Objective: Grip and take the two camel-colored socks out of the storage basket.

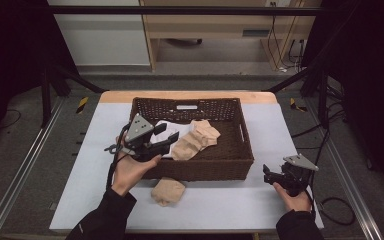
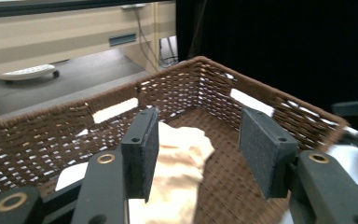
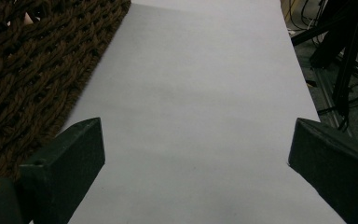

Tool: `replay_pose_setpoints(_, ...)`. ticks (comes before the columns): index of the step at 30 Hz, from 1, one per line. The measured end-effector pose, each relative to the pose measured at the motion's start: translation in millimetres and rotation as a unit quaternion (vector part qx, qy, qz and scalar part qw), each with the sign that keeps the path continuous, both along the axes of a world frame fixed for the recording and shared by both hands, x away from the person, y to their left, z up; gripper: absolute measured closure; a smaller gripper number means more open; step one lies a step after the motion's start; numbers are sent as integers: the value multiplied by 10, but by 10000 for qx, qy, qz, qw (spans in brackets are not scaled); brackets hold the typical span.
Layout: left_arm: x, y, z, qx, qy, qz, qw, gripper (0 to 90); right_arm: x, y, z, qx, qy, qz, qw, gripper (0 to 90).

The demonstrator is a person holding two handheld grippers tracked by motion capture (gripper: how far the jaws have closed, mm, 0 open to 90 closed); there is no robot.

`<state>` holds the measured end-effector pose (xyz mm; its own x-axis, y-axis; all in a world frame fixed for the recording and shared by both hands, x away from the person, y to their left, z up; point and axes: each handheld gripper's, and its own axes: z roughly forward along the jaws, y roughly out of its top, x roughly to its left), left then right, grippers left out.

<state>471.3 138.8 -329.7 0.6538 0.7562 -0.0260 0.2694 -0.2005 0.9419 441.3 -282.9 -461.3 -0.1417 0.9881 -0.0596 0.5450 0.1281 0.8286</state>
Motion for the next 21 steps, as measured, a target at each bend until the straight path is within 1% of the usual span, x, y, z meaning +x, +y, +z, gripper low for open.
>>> replay_pose_setpoints(1, 54, -23, 4, 52, 15, 44, 10000, 468, 2, 1, -1, 8, 3, -1, 10000, 38)
replay_pose_setpoints(2, 54, -23, 4, 52, 15, 44, 10000, 465, 4, 1, -1, 3, -1, 1, 10000, 39)
replay_pose_setpoints(3, 124, -51, 14, 128, 2, 76, 9999, 454, 5, 2, -1, 2, -4, 7, 10000, 39)
replay_pose_setpoints(4, 221, -96, 26, 133, -2, 154, 9998, 446, 2, 5, 0, 10, -5, 10, 10000, 39)
replay_pose_setpoints(5, 221, -96, 26, 133, -2, 154, 9998, 439, 2, 5, 0, 10, -5, 10, 10000, 39)
replay_pose_setpoints(7, 356, -184, 35, 164, -2, 237, 9996, 436, 1, 4, 5, 3, -25, 25, 10000, 39)
replay_pose_setpoints(8, 430, -244, 36, 232, -39, 298, 9993, 426, 3, 1, 8, 28, -41, 11, 10000, 39)
replay_pose_setpoints(10, 540, -336, 24, 287, -62, 289, 9992, 416, 7, -2, 3, 12, -32, 17, 10000, 39)
replay_pose_setpoints(11, 594, -381, 8, 303, -75, 294, 9991, 413, 9, -1, 0, 2, -30, 31, 10000, 39)
replay_pose_setpoints(13, 686, -465, -33, 472, -56, 335, 9983, 410, 10, 8, -6, 16, -10, 45, 10000, 39)
replay_pose_setpoints(14, 724, -500, -56, 521, -62, 353, 9980, 409, 14, 11, -12, -7, 7, 68, 10000, 40)
replay_pose_setpoints(17, 849, -579, -137, 496, -11, 438, 9978, 402, 17, 24, -15, -3, 24, 74, 10000, 43)
replay_pose_setpoints(19, 940, -611, -200, 564, 14, 530, 9970, 389, 18, 23, -15, -3, 18, 64, 10000, 43)
replay_pose_setpoints(20, 984, -625, -239, 574, 50, 573, 9967, 385, 19, 21, -15, -2, 19, 54, 10000, 43)
replay_pose_setpoints(21, 1029, -635, -283, 628, 101, 601, 9962, 382, 19, 20, -15, 9, 22, 49, 10000, 43)
